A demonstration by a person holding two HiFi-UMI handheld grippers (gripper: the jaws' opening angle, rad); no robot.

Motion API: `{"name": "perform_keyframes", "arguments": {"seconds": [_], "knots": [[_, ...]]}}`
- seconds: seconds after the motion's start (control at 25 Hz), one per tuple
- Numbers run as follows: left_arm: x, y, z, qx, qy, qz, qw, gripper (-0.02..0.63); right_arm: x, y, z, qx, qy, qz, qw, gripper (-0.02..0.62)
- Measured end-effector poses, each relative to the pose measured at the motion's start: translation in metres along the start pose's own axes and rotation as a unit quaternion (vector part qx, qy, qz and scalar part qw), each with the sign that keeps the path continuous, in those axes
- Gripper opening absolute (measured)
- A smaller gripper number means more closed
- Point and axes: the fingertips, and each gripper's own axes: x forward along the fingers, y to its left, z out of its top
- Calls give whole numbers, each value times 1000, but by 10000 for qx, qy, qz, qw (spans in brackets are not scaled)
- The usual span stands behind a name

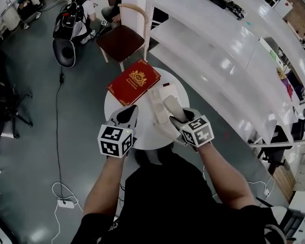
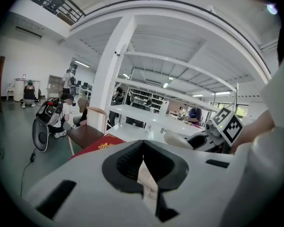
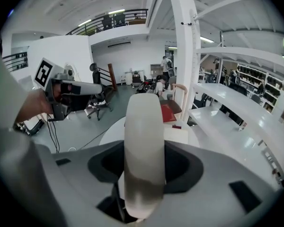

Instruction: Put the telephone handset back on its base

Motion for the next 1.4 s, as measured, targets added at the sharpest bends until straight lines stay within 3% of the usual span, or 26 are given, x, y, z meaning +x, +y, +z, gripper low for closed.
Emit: {"name": "perform_keyframes", "arguments": {"seconds": [0.36, 0.8, 1.4], "knots": [[14, 19, -7, -120, 132, 214, 9996, 9, 59, 8, -15, 298, 377, 248, 9985, 212], [27, 36, -42, -184, 498, 302, 9981, 9, 121, -3, -27, 386, 802, 219, 9958, 212], [12, 42, -69, -411, 585, 414, 9966, 9, 154, -24, -24, 864, 1052, -507, 9894, 213]]}}
